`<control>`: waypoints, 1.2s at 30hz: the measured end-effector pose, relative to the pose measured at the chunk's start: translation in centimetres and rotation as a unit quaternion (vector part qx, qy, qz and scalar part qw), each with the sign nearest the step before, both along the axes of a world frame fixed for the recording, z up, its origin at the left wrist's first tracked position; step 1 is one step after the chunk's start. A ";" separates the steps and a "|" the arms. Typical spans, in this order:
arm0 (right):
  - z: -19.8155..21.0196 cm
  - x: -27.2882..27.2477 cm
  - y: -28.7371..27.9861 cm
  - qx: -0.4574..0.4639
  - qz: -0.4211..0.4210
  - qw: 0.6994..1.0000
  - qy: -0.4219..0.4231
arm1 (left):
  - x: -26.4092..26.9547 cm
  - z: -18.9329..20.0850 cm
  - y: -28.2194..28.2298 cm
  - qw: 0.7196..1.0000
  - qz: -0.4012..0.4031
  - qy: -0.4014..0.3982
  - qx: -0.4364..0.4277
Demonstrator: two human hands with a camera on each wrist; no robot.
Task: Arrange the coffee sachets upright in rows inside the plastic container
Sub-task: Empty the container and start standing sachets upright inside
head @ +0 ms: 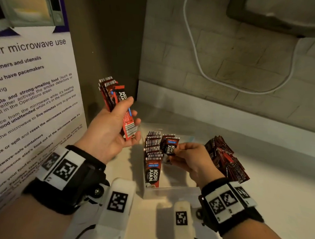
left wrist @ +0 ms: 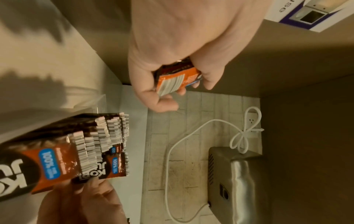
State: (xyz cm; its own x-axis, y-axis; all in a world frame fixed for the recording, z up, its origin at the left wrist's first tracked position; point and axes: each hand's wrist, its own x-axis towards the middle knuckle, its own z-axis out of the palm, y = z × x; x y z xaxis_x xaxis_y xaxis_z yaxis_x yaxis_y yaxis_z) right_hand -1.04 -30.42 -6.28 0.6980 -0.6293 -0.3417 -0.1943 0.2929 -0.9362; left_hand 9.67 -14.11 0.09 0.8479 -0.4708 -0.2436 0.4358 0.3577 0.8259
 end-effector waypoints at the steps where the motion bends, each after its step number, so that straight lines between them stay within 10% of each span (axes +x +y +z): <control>1: -0.2 0.2 0.0 0.003 0.002 1.000 0.001 | -0.1 0.0 0.0 1.000 -0.002 0.001 0.001; 36: -2.1 2.0 0.2 -0.157 -0.046 0.985 0.057 | -1.5 -1.7 0.1 1.000 -0.025 0.009 0.009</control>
State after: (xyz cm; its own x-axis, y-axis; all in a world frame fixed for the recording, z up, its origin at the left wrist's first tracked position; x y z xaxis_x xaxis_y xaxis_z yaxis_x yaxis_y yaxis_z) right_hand 0.93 -30.22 -8.39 0.6010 -0.7756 -0.1931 -0.2902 0.0134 -0.9569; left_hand 8.17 -14.01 -1.62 0.8186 -0.5079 -0.2680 0.4682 0.3200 0.8236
